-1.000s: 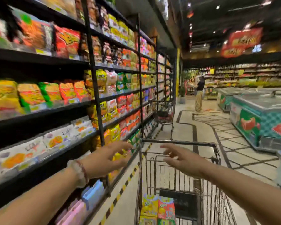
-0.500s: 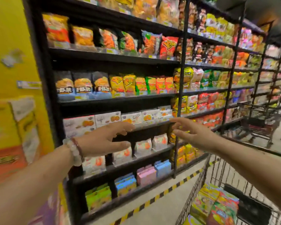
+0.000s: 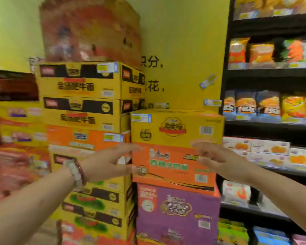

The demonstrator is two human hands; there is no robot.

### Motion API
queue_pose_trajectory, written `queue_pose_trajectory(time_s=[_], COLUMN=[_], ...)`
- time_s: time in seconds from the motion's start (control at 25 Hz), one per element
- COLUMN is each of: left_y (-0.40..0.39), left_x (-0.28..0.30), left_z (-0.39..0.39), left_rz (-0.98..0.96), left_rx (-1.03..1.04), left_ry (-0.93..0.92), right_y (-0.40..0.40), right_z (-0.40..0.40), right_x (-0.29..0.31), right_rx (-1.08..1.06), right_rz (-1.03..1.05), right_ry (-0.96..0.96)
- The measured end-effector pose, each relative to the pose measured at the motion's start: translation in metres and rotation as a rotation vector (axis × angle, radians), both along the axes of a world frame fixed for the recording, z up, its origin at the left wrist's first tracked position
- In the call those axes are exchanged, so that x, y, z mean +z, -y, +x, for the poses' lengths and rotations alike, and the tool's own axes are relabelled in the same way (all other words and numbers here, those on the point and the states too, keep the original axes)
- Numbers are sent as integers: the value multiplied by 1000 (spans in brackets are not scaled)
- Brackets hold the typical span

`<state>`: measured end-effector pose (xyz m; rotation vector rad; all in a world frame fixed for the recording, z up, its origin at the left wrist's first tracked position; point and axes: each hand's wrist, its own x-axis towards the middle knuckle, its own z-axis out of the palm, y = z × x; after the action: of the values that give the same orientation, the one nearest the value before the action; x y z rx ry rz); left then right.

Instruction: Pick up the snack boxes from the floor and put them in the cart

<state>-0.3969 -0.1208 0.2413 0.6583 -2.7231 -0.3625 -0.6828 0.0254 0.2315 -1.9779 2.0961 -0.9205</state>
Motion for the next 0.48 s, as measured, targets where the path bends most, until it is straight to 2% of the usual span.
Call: queue_pose_trajectory(time_s=[0.2,0.36,0.48], left_y=[42,52,61], left_x=[18,18,3], left_z=[193,294,353], left_rz=[-81,-80,-32], left_rx=[435,760,933], left_ry=[1,90,53], right_y=[155,252,300], right_z=[156,290,379], right_x=[9,3,-6], right_rx=[358,647,852], right_rz=[-20,-18,-8], right_ry=[-90,-175,-189])
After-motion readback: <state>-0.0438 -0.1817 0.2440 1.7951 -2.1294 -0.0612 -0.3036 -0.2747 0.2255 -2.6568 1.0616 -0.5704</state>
